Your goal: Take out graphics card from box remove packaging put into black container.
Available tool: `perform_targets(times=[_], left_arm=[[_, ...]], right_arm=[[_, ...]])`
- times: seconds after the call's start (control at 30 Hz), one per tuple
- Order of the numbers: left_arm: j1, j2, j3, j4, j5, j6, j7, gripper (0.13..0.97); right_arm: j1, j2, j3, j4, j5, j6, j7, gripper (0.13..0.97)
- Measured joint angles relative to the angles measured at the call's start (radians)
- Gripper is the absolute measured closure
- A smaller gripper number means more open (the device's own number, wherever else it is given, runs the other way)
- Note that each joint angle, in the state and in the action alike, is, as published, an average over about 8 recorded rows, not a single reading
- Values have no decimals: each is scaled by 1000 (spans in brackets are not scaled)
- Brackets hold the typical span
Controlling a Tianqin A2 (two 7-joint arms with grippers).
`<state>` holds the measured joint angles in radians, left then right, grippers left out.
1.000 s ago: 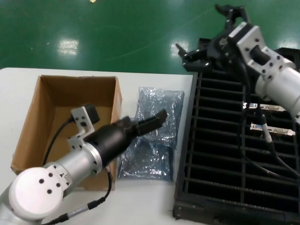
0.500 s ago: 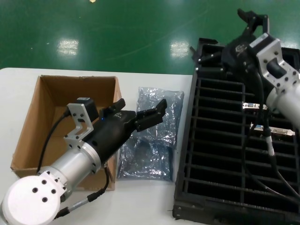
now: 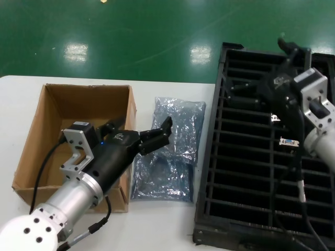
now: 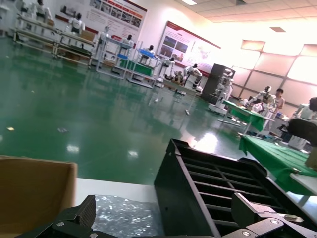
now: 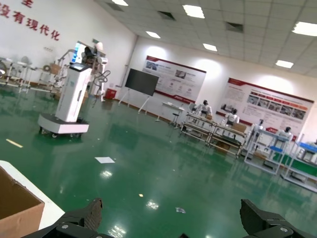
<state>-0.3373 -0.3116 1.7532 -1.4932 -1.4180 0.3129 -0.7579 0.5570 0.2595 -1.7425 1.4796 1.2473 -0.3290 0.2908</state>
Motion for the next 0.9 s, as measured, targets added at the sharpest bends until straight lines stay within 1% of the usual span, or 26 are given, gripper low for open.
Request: perform_targets(times=[0.9], left_arm=[[165,6,-75,-52,-186,-153,370,132]], right_arm=[[-272,20,70,59,270,161,-142,129]])
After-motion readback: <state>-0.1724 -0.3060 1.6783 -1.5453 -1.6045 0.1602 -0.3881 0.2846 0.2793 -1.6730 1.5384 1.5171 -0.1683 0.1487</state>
